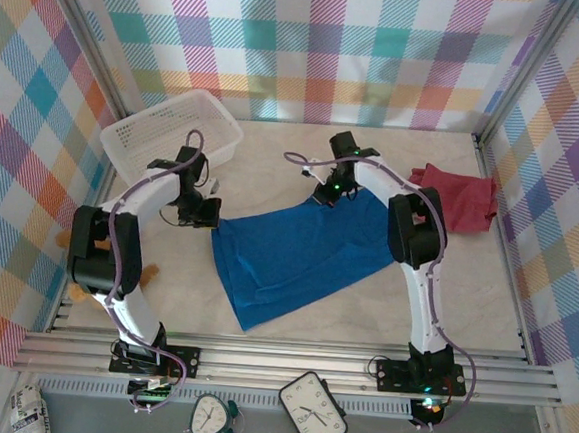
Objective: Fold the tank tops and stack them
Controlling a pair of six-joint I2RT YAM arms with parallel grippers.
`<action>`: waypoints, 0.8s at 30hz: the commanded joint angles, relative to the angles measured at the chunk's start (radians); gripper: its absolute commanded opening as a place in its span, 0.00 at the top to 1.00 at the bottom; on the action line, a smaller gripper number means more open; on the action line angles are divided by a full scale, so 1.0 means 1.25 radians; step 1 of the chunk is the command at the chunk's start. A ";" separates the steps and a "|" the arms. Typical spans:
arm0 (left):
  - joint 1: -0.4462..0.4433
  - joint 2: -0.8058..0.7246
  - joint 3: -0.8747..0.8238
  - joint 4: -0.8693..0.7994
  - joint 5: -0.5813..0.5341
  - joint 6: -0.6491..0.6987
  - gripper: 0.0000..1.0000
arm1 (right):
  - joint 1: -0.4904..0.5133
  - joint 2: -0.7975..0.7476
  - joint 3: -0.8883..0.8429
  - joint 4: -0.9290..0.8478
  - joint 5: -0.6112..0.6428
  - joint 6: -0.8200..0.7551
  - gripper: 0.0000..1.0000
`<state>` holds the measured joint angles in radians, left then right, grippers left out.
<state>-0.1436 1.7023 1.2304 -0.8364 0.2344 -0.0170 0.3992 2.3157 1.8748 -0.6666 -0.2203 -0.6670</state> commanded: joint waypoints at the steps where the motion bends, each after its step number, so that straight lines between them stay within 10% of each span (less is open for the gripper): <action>1: -0.028 -0.049 -0.033 -0.016 -0.005 0.025 1.00 | -0.009 -0.078 -0.051 0.064 -0.026 0.053 0.96; 24: -0.161 -0.262 -0.220 -0.003 -0.007 -0.052 1.00 | -0.038 -0.357 -0.482 0.306 0.000 0.258 0.87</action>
<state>-0.3386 1.4151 0.9924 -0.8349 0.2184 -0.0532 0.3592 1.9411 1.3170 -0.3473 -0.1951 -0.4038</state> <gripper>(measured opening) 0.049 0.122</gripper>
